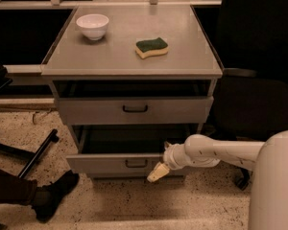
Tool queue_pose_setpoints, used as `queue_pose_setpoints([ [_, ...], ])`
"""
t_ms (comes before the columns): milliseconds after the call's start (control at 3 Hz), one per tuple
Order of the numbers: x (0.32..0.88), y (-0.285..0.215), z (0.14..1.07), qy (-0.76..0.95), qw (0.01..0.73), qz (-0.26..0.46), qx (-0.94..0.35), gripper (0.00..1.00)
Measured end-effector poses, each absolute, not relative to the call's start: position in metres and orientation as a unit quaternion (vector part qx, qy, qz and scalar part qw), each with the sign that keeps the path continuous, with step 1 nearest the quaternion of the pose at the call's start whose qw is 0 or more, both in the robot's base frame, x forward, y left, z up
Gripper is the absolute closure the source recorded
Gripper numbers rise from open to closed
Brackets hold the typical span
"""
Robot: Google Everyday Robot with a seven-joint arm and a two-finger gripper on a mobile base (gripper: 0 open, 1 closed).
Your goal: Open middle drawer
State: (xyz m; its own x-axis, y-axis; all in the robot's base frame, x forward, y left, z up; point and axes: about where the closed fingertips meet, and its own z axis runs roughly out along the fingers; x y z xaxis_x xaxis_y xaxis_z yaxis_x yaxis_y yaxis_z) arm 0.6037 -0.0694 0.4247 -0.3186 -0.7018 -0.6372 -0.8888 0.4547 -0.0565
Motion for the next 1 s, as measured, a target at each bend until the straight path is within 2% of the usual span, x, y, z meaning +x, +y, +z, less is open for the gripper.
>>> queue_pose_setpoints([
  [333,0.604,-0.069,0.425,0.797,0.303,0.154,-0.499,0.0],
  [667,0.596,-0.065,0.418,0.799,0.277,0.162,-0.509,0.0],
  [1000,0.566,-0.074,0.42,0.814,0.235,0.165,-0.505,0.0],
])
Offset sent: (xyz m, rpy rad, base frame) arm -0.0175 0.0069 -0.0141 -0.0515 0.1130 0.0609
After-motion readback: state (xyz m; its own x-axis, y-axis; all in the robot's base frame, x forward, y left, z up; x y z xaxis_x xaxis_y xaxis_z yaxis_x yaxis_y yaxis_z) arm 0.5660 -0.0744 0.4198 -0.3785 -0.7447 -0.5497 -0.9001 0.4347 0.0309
